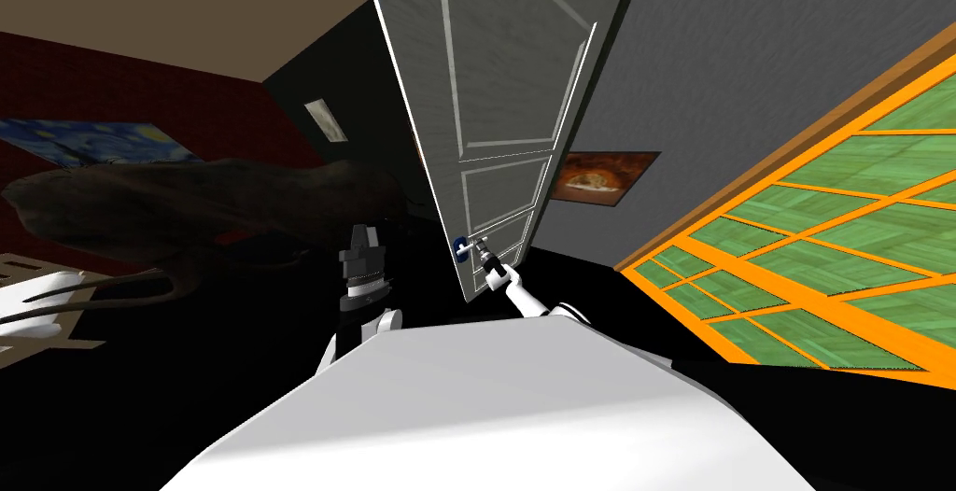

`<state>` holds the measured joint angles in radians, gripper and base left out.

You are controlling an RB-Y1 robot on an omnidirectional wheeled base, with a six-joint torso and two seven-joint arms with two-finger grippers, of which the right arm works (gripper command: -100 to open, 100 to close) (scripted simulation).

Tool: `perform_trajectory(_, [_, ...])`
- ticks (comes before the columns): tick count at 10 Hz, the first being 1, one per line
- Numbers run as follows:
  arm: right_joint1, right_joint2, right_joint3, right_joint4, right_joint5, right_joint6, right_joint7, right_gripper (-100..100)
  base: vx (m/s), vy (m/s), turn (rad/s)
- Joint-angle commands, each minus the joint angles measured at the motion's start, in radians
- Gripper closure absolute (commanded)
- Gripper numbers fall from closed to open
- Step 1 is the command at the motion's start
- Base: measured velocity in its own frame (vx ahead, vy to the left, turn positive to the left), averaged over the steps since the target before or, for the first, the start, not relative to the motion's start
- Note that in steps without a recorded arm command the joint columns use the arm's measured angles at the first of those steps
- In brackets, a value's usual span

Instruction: Push the door open

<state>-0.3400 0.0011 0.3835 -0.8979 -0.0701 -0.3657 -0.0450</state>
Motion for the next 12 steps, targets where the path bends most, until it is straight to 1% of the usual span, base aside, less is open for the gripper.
perform_trajectory(1, [-0.002,-0.023,-0.015,-0.008,-0.003,0.001,0.001,100,0.063,0.178,-0.054])
perform_trajectory(3, [-0.004,-0.031,-0.039,-0.004,-0.005,0.0,0.008,100,0.097,0.177,-0.06])
perform_trajectory(5, [-0.005,-0.029,-0.058,0.0,-0.007,0.0,0.014,100,0.116,0.185,-0.074])
perform_trajectory(7, [-0.007,-0.016,-0.081,0.004,-0.01,-0.001,0.021,100,0.111,0.166,-0.068])
perform_trajectory(9, [-0.008,0.006,-0.101,0.008,-0.012,-0.002,0.026,100,0.111,0.143,-0.072])
perform_trajectory(10, [-0.002,-0.007,-0.099,0.002,-0.012,0.001,0.024,100,0.061,0.057,-0.041])
perform_trajectory(11, [-0.004,-0.026,-0.121,0.003,-0.016,0.0,0.03,100,0.094,0.112,-0.031])
perform_trajectory(12, [-0.005,-0.029,-0.126,0.004,-0.016,0.0,0.031,100,0.121,0.142,-0.069])
